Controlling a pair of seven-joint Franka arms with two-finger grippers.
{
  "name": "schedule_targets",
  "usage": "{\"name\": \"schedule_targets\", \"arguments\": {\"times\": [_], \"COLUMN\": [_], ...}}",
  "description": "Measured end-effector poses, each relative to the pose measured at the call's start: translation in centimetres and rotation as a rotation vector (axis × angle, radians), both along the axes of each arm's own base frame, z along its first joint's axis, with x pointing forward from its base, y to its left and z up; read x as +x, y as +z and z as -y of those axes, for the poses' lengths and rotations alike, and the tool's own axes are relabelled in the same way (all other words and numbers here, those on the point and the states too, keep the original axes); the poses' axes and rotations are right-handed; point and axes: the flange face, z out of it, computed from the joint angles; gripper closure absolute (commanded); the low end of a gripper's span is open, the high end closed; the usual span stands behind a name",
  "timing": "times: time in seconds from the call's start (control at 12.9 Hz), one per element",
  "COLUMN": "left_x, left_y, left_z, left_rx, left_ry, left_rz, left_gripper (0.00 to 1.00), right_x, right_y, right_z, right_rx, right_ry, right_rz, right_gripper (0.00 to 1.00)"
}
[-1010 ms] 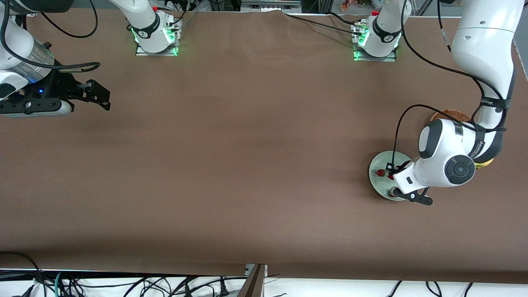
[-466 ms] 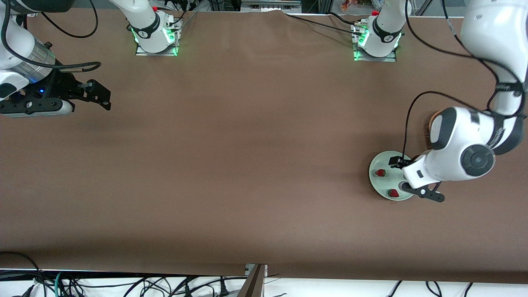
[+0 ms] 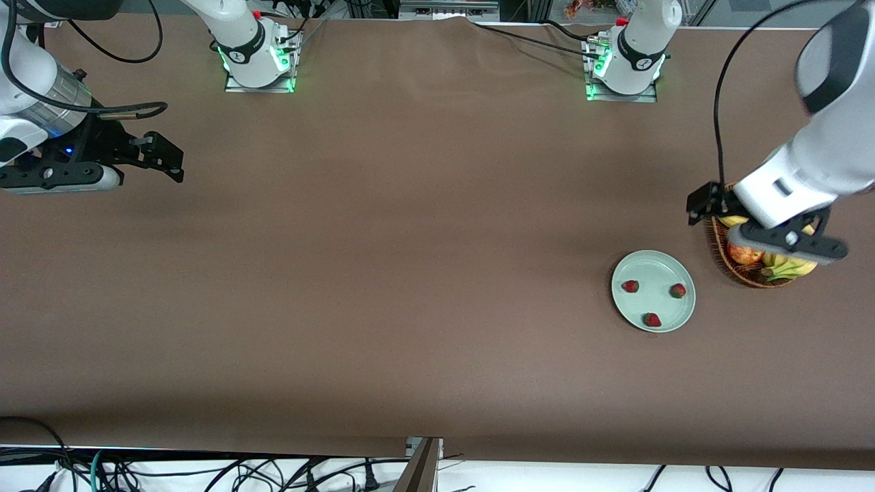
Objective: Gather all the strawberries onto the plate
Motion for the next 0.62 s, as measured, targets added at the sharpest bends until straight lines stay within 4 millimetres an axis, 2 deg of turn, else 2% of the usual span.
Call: {"name": "schedule_targets", "arguments": {"times": [0.08,0.23,0.47,0.62], "left_x": [-1.1,-2.7,-3.7,-4.4], "left_y": [1.8,3.0,0.9,0.0], "left_z": [-0.1,0.1,-1.4,-1.6], "left_rx": [-0.007,0.012,0.028,0.029], "left_ry": [0.055,0.122,0.142,0.14], "left_rz": [0.02,0.037,-0.005,-0.011], "left_gripper": [0.0,0.0,0.0,0.0], "right_x": [0.0,0.0,0.0,0.0], "right_y": [0.0,0.0,0.0,0.0], "right_z": [0.0,0.0,0.0,0.0], "right_rx": [0.0,0.0,0.0,0.0], "right_ry": [0.0,0.0,0.0,0.0], "right_rz": [0.0,0.0,0.0,0.0], "right_gripper": [0.0,0.0,0.0,0.0]}}
